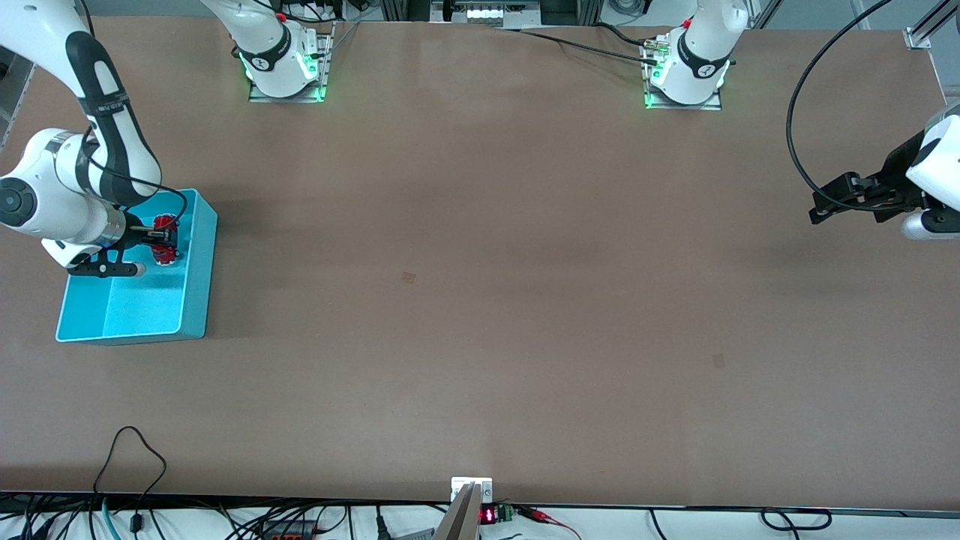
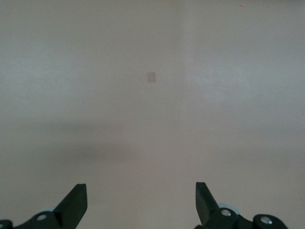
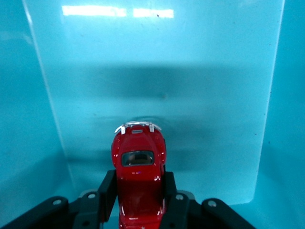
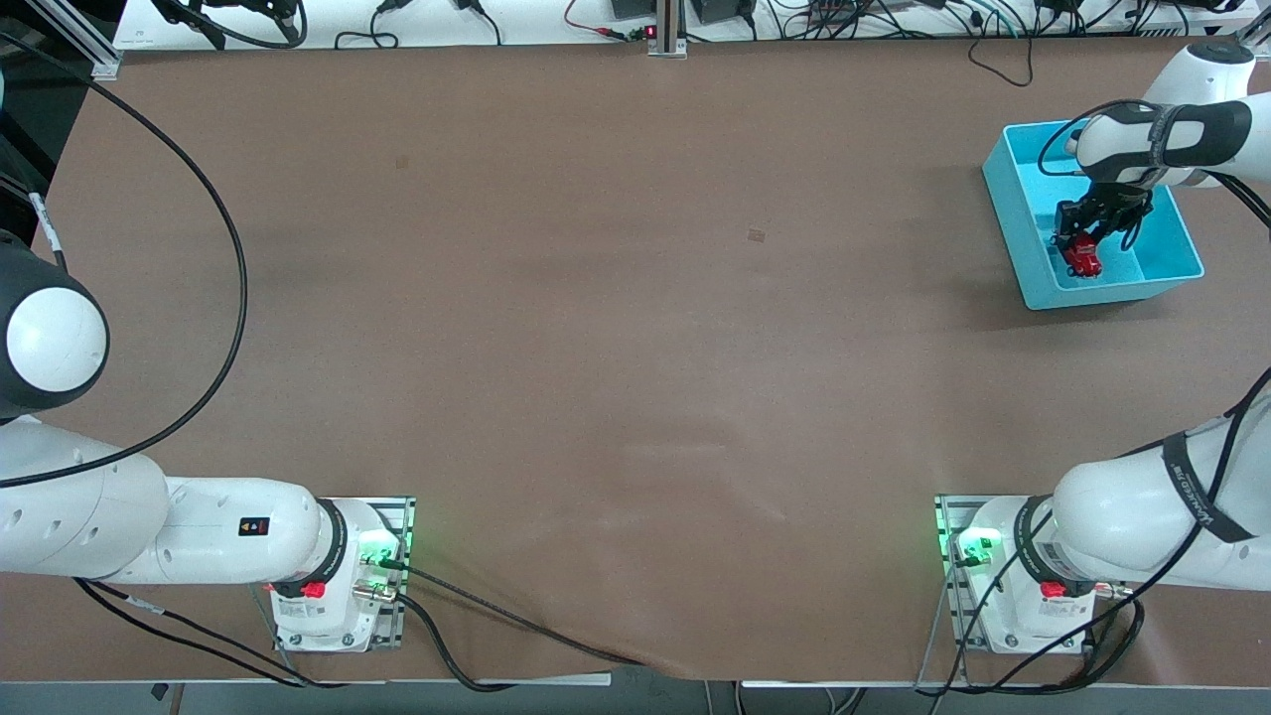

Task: Wind red beetle toy and store in blue box
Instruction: 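Lower the held car into the cyan box with the right gripper, then open the right gripper to release the car in the box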

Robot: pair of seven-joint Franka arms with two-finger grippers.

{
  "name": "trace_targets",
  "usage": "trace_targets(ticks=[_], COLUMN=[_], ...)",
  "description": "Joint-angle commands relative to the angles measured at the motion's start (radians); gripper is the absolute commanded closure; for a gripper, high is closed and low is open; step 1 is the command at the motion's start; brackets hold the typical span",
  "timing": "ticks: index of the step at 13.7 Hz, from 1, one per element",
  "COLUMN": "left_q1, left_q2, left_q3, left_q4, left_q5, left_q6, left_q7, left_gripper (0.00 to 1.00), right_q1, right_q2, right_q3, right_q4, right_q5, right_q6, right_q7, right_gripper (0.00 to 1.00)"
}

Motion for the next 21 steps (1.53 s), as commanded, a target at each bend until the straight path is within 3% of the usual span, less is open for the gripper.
trace_targets(ticks=[1, 4, 5, 7, 8, 11, 17, 21], left_q1=[-0.003, -0.003, -0.003, -0.003, -0.001, 0.002, 0.002, 0.005], left_q2=[-0.017, -0.015, -0.015, -0.015, -0.015, -0.014, -0.012, -0.014], left_q3=[0.002, 0.002, 0.002, 0.002, 0.002, 0.002, 0.002, 0.002], left_q4=[-0.007, -0.006, -0.007, -0.007, -0.007, -0.007, -0.006, -0.006], left_q5=[-0.021, -0.021, -0.021, -0.021, -0.022, -0.021, -0.021, -0.025], left_q6=[0.003, 0.006, 0.006, 0.004, 0.003, 0.003, 0.003, 0.006], left_q7=[0.008, 0.008, 0.008, 0.008, 0.007, 0.007, 0.007, 0.008], left_gripper=[0.0, 0.0, 0.0, 0.0, 0.0, 0.0, 0.0, 0.0], right_q1=[-0.028, -0.031, -0.031, -0.031, -0.029, -0.025, -0.016, -0.003], right_q2=[0.027, 0.036, 0.041, 0.049, 0.046, 0.007, -0.057, -0.109], right_q3=[-0.021, -0.027, -0.027, -0.027, -0.027, -0.024, -0.017, 0.071], right_q4=[0.016, 0.016, 0.016, 0.016, 0.017, 0.068, 0.295, 0.5], right_q5=[-0.015, -0.015, -0.015, -0.009, -0.005, 0.001, 0.047, 0.05], right_q6=[0.038, 0.05, 0.05, 0.052, 0.051, 0.025, -0.182, -0.492], right_q7=[-0.076, -0.09, -0.09, -0.088, -0.085, -0.087, -0.087, -0.076], right_gripper=[0.93, 0.92, 0.86, 0.15, 0.0, 0.0, 0.0, 0.0])
